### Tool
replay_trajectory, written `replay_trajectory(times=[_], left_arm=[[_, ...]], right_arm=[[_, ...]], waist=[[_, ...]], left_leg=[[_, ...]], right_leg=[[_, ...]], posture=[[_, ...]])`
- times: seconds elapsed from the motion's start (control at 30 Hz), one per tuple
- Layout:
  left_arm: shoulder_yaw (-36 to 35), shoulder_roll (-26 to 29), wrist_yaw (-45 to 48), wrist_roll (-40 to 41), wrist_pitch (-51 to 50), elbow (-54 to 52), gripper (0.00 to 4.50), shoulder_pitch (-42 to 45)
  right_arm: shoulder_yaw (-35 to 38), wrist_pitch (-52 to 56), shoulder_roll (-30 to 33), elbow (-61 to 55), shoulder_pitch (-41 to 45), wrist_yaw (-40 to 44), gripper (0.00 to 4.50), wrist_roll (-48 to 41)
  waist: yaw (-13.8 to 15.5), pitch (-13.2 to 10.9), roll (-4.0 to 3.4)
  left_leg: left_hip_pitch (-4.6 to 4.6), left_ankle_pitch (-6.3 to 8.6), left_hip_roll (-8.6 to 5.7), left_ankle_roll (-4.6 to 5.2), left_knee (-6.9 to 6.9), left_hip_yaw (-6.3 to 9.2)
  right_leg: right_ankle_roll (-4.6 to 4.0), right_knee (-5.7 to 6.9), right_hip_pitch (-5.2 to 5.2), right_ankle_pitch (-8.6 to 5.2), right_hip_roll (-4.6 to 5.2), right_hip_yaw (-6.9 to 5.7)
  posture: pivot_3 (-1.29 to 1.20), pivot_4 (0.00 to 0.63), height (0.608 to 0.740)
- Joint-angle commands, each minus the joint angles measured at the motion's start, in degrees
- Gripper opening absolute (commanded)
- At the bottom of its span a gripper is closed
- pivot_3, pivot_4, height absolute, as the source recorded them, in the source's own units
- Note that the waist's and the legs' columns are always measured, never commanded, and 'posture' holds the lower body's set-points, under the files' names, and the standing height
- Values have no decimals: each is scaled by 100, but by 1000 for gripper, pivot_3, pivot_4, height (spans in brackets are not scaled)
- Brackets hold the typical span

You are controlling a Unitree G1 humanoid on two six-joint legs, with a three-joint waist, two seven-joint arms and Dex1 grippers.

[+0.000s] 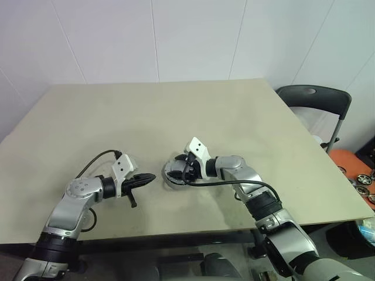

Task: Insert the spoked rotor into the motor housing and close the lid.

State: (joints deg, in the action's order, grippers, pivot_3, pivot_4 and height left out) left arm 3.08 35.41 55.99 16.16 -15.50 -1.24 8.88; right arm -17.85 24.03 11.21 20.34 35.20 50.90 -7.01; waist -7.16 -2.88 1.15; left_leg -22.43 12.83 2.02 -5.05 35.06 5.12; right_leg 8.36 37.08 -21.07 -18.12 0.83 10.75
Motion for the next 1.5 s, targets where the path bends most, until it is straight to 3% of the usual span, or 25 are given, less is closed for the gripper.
replay_trajectory(times=[0.03, 0.83, 1.2, 1.5], left_arm=[[-24, 41, -9, -13, 24, -165, 0, 86], [19, 25, -35, -79, -2, -177, 0, 94], [80, -2, -59, -127, 14, -162, 0, 124], [239, -229, -135, -212, 27, -88, 0, 374]], right_arm=[[-11, 67, 101, -48, 6, 110, 3230, 21], [-700, 113, 451, 38, -268, 342, 3230, 603], [-506, 109, 418, 240, -289, 14, 3230, 606], [-275, 24, 211, 488, -616, -207, 3230, 460]], waist=[[-1, 0, 0], [7, 4, 2], [46, 11, 8], [19, 24, 27]], left_leg=[[0, 0, 0, 0, 0, 0], [9, 0, 0, 0, 1, 0], [12, 0, -2, 0, 3, 0], [101, 3, -2, -4, 2, -1]], right_leg=[[0, 0, 0, 0, 0, 0], [-14, -1, 9, -8, 0, 0], [-15, -12, 19, -9, 4, -1], [-8, -33, 83, -30, 5, -1]], posture=[[0, 0, 740], [0, 0, 740], [0, 0, 740], [0, 0, 740]])
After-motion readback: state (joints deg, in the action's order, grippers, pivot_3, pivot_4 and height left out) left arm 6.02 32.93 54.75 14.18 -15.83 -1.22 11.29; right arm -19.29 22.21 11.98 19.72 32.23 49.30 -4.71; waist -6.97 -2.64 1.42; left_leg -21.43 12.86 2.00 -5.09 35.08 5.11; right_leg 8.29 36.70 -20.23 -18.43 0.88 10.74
